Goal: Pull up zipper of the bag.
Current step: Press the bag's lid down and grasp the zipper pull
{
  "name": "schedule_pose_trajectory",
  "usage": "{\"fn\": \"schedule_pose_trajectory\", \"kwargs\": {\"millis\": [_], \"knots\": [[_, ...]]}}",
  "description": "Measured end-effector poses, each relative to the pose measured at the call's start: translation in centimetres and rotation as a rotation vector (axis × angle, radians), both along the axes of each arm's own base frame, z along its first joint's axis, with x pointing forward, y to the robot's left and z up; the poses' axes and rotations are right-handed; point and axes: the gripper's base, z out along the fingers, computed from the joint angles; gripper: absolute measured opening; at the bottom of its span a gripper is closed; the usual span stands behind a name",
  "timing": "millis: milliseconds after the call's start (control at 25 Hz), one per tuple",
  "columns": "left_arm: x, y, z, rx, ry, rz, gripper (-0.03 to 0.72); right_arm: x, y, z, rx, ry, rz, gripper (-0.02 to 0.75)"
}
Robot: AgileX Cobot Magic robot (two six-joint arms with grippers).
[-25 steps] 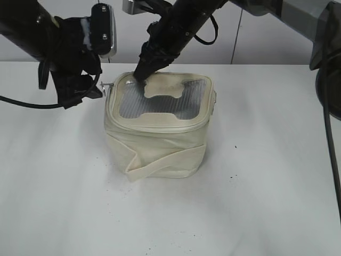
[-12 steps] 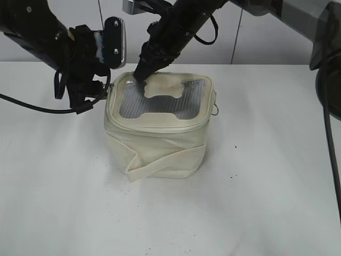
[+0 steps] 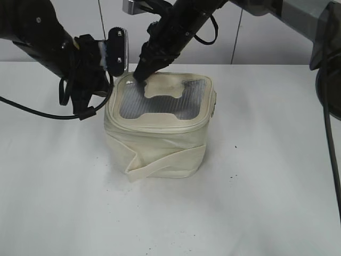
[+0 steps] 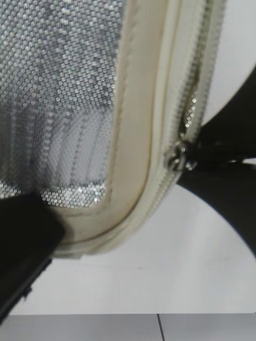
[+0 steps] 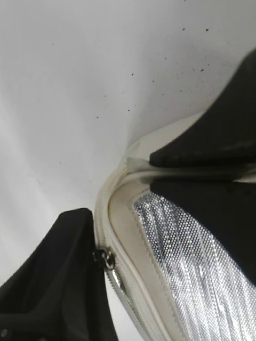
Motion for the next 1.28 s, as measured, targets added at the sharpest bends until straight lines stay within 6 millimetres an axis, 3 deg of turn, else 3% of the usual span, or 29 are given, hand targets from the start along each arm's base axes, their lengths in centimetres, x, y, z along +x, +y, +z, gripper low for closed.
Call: {"fn": "schedule_pose_trajectory", "kwargs": {"millis": [160,560,1280], "knots": [[-0.1,0.0,0.0,-0.011,0.019,0.029,0.002,0.0,0.0,0.0,0.000,0.000,0.000,0.013],[-1.9,0.8,1.6,-0.041,0.167,0.172,0.001,-0.1,0.1,0.0,0.010,0.025,-0.026,0.013],[-4.9,0.8,2.7,-0.167,0.527,0.448,0.002,-0.5,0.8,0.2,0.040,0.070,-0.043,0.013]]}}
